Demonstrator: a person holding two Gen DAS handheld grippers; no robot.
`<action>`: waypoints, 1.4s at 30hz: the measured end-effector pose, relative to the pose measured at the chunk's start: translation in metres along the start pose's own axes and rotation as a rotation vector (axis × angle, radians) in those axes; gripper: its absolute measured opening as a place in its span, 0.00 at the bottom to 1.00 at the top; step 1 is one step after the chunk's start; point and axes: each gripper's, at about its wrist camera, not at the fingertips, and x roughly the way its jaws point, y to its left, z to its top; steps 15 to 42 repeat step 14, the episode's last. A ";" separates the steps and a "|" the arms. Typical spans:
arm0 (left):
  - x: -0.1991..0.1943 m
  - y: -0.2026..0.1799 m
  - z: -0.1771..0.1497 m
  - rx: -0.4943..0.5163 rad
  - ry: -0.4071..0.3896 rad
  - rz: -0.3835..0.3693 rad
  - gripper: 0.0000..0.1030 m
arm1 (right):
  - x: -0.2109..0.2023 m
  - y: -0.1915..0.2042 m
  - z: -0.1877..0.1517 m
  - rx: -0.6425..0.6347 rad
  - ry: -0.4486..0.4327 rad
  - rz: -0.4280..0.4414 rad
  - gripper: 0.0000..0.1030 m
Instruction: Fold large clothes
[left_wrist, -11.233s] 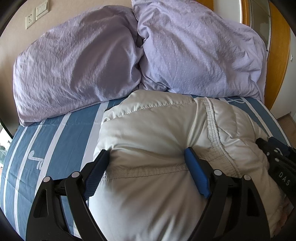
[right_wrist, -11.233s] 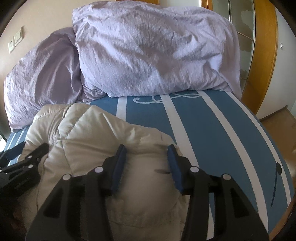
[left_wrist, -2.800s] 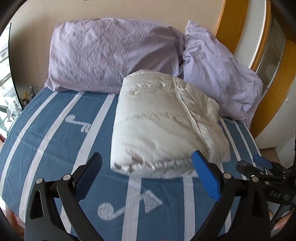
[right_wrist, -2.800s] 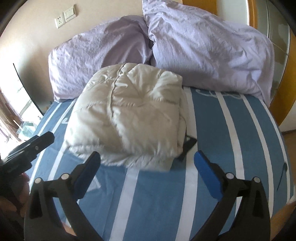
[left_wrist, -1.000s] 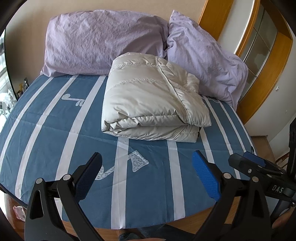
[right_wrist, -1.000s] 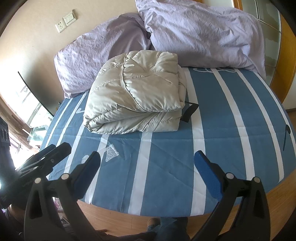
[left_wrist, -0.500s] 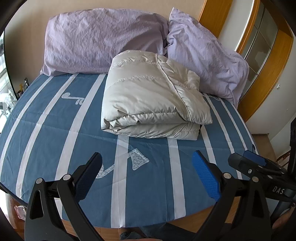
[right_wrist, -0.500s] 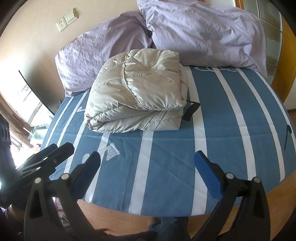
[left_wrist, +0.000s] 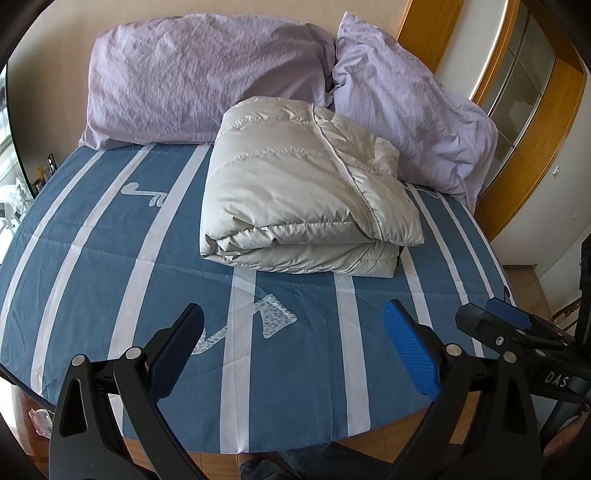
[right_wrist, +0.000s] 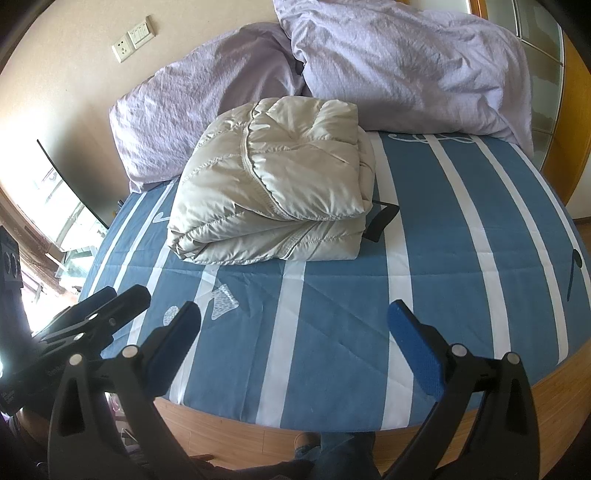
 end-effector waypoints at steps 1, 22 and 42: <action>0.000 0.000 -0.001 0.000 0.001 0.000 0.96 | 0.000 0.000 0.000 0.000 0.000 0.000 0.98; 0.002 -0.001 -0.001 0.004 0.008 0.002 0.96 | 0.000 -0.001 0.000 0.002 0.000 0.001 0.98; 0.002 -0.001 -0.001 0.004 0.008 0.002 0.96 | 0.000 -0.001 0.000 0.002 0.000 0.001 0.98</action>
